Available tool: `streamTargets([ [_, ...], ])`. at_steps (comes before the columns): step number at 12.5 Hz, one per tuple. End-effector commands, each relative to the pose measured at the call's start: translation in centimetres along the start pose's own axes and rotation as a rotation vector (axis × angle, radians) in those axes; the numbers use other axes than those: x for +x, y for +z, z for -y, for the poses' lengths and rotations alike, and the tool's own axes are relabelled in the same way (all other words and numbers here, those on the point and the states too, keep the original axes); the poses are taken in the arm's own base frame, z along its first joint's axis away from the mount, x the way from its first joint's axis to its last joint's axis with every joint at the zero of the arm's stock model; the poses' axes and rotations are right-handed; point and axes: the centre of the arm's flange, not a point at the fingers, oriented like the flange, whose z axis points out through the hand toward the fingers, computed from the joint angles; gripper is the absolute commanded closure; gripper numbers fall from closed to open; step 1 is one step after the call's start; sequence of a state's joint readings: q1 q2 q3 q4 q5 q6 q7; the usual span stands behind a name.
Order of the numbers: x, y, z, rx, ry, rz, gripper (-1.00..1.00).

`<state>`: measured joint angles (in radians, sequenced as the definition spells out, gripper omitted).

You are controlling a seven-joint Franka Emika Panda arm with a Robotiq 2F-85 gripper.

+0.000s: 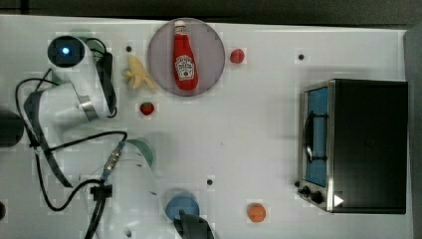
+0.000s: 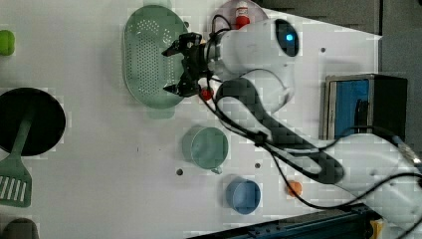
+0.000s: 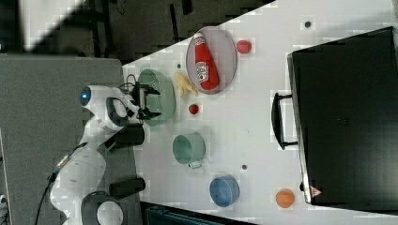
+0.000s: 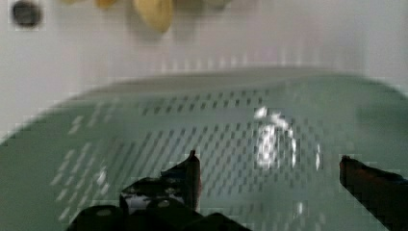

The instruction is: Drag strainer backwards.

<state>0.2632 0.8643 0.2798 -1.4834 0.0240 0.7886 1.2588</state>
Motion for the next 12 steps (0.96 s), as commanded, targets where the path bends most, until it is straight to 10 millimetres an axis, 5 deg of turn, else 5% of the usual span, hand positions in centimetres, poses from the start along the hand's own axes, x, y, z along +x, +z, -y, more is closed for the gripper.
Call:
streamTargets([
  [1,-2.7,-0.6,-0.3,0.064,-0.002,-0.005,-1.0],
  [5,-2.3,2.7,-1.4,0.023,0.033,-0.052,-1.0],
  [12,-4.1,4.1,-4.4,-0.047,0.003,-0.09,-1.0],
])
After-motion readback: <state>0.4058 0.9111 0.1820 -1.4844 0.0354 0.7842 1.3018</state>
